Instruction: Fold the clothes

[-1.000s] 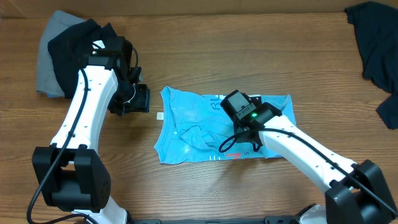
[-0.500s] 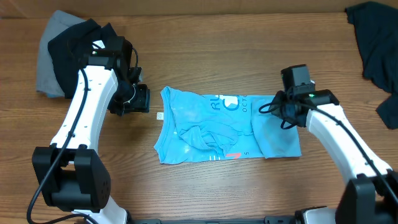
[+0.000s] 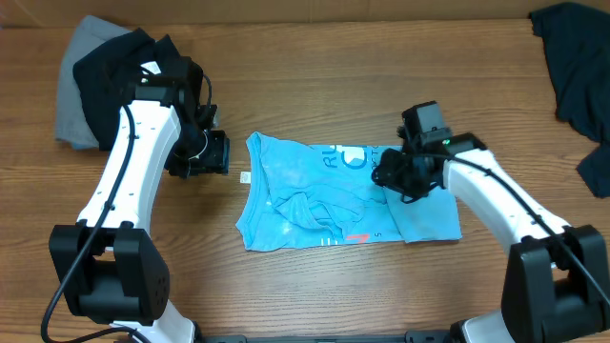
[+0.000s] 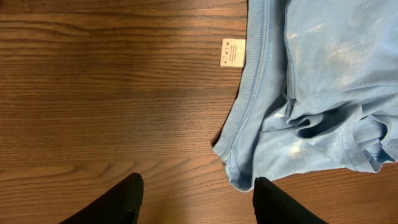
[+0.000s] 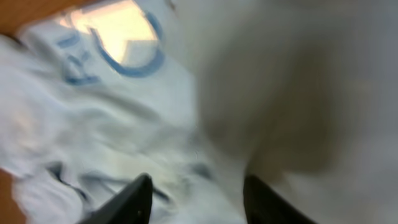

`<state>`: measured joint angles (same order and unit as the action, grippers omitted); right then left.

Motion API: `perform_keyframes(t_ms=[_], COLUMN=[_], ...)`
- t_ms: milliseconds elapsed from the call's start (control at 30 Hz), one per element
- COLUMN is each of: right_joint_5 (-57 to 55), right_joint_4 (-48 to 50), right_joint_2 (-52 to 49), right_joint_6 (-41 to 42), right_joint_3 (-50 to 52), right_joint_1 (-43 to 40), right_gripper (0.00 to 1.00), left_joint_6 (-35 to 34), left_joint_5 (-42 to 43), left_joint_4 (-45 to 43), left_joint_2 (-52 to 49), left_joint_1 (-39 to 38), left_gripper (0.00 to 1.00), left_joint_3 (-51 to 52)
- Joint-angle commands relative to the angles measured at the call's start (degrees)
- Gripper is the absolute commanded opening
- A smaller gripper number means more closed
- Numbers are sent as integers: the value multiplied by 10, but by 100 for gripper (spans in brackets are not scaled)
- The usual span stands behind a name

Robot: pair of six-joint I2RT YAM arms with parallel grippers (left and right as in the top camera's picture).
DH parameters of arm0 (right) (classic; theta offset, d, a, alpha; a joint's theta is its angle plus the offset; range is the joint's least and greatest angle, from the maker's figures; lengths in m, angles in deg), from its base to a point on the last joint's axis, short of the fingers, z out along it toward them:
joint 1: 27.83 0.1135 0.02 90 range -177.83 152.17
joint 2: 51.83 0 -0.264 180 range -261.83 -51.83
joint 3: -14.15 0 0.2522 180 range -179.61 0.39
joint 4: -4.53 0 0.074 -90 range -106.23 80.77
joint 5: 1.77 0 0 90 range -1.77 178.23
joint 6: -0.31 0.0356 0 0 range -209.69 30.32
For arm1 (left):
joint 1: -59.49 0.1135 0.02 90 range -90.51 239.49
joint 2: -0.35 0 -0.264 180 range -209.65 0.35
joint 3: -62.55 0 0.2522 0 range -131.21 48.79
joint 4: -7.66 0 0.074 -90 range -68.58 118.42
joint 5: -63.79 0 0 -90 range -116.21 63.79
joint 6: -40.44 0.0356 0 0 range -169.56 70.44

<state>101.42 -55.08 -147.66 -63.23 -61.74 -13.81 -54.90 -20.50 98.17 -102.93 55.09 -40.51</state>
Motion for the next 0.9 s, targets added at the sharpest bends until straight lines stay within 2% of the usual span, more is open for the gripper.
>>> perform_keyframes(t_ms=[0,67,167,233,333,433,500,533,567,600,700,833,867], right_joint_5=[-93,-102,-102,-104,-136,-181,-190,-193,-196,-196,-171,-108,-110], right_joint_4=[-111,-161,-186,-182,-154,-125,-108,-100,-93,-85,-71,-73,-73], right_joint_2=[39,41,40,40,39,39,39,39,39,39,39,39,39], right_joint_6=[-61,-60,-59,-57,-36,-14,-10,-9,-9,-9,-9,-7,4], right_joint_3=[-58,-57,-36,-11,30,60,70,71,71,71,62,34,32], right_joint_1=[-10,-9,-5,3,18,38,52,61,68,76,104,150,159], right_gripper=[61,65,71,72,79,79,70,57,38,24,4,4,8], left_joint_6=[16,16,16,16,16,16,16,16,16,16,16,16,16], left_joint_5=[10,10,10,10,10,10,10,11,13,14,14,14,14], left_joint_4=[-1,-4,-10,-12,-12,-12,-12,-12,-12,-11,-12,-11,-11], left_joint_2=[5,5,5,5,5,5,5,5,5,5,5,5,5], left_joint_1=[3,3,3,3,3,3,3,3,3,3,3,3,3], left_gripper=[60,60,61,61,61,61,61,62,61,61,61,62,62], left_joint_3=[-11,-11,-11,-11,-11,-11,-11,-11,-11,-11,-11,-11,-11])
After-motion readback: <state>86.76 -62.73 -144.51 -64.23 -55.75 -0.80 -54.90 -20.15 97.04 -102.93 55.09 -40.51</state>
